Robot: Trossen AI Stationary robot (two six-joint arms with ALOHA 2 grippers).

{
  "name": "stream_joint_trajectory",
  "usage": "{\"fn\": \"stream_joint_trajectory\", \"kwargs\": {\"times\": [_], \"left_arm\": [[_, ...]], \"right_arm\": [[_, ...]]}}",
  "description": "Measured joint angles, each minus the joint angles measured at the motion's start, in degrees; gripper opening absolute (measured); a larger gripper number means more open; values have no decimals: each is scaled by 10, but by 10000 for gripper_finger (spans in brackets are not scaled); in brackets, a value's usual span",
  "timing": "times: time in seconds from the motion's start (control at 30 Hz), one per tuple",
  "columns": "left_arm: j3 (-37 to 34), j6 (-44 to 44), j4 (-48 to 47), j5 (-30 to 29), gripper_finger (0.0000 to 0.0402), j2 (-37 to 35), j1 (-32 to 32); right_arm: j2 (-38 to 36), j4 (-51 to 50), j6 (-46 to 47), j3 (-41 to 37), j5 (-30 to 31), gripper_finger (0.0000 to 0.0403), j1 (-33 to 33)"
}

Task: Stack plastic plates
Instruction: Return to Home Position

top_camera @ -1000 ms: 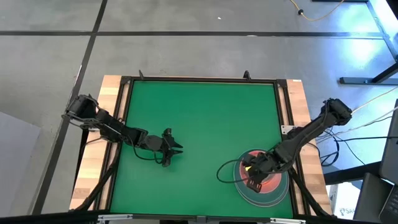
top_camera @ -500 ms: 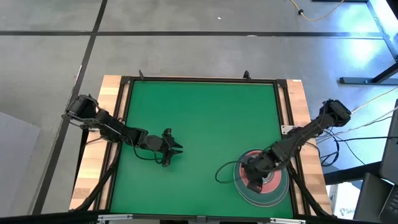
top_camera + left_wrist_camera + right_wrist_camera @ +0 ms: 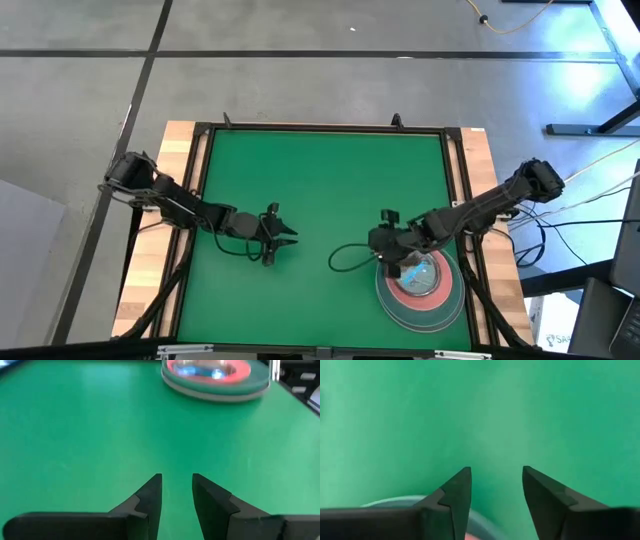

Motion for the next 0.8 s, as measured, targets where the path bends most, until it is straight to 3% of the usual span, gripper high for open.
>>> {"fn": "stream_joint_trajectory", "kwargs": {"times": [0.23, 0.47, 0.63, 0.8], "left_arm": [[0, 64, -2, 4, 101, -100, 45], [0, 121, -50, 4, 101, -229, 83], [-12, 125, -83, 3, 101, -287, 95], [-59, 98, -80, -2, 101, -331, 94]], "right_arm": [[-52, 77, -127, -16, 19, 125, -64], [-174, 269, -205, -142, 8, 93, -140], [-238, 419, -207, -248, -55, 84, -191], [-285, 474, -189, -316, -81, 83, -201]]}}
